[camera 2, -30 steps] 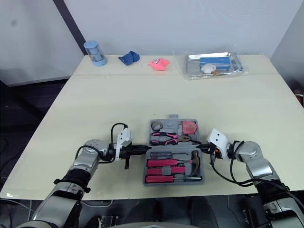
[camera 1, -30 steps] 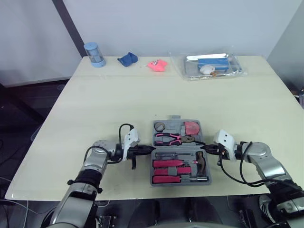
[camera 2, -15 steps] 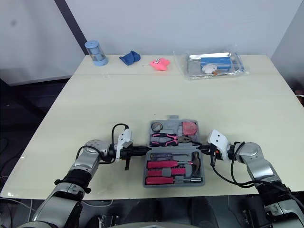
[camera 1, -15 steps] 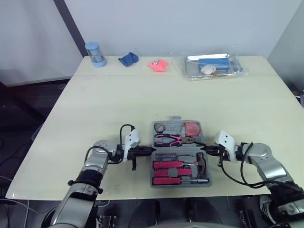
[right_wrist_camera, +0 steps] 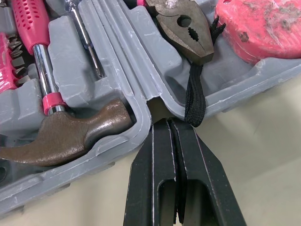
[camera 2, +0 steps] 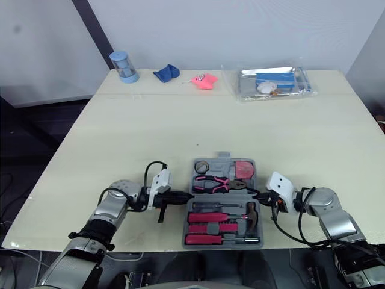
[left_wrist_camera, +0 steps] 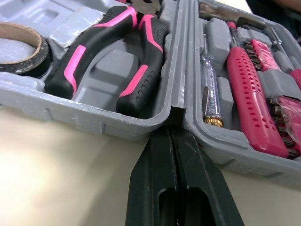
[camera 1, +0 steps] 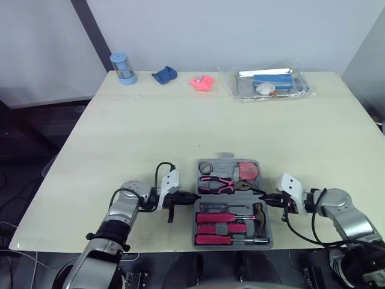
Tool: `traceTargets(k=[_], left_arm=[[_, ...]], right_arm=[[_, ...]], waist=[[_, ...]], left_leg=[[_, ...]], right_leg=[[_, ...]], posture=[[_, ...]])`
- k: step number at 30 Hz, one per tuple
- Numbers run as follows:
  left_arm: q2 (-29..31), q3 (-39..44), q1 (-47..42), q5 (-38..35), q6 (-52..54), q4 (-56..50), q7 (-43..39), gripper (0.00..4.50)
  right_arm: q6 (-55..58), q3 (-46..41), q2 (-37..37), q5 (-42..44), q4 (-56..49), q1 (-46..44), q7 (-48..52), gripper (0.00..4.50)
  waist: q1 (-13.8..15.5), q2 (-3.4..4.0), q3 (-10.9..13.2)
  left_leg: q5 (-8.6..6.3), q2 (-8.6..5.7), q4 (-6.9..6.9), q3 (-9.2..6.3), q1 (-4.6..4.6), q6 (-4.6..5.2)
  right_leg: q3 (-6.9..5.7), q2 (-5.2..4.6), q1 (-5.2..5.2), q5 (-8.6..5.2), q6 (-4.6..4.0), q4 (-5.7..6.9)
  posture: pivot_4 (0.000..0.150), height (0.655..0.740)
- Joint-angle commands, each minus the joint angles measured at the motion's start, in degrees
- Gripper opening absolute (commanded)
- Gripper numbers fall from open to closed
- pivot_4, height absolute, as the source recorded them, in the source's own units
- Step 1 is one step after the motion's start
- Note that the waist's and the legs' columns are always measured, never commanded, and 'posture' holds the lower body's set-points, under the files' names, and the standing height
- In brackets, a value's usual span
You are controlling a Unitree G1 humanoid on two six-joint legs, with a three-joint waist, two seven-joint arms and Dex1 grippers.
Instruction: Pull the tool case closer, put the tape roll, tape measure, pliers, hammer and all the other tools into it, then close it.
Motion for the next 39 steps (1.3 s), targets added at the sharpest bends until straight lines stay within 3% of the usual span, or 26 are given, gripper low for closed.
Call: traceTargets(k=[1,39], left_arm=[[-1.49,-2.48,0.68,-0.35,-0.25,-2.99,-1.42,0.03],[-1.87,0.14,-1.53,0.18,-2.16,1.87,1.42,0.03]], right_arm=[[-0.07,0.58,0.31,1.75,-2.71,0.73,1.11,0.0],[-3.22,0.02,3.29,-0.03,0.51,-1.59,-2.45,0.0]], waist=[[-0.01,0.0,0.0],[-0.14,0.0,0.0]], left_leg=[[0.0,0.0,0.0,0.0,0.0,0.0],[-0.13,0.0,0.17,0.0,0.06,0.23]], right_leg=[[0.0,0.0,0.0,0.0,0.0,0.0],[0.03,0.01,0.01,0.01,0.02,0.24]], posture=[[0.15,0.74],[0.15,0.74]])
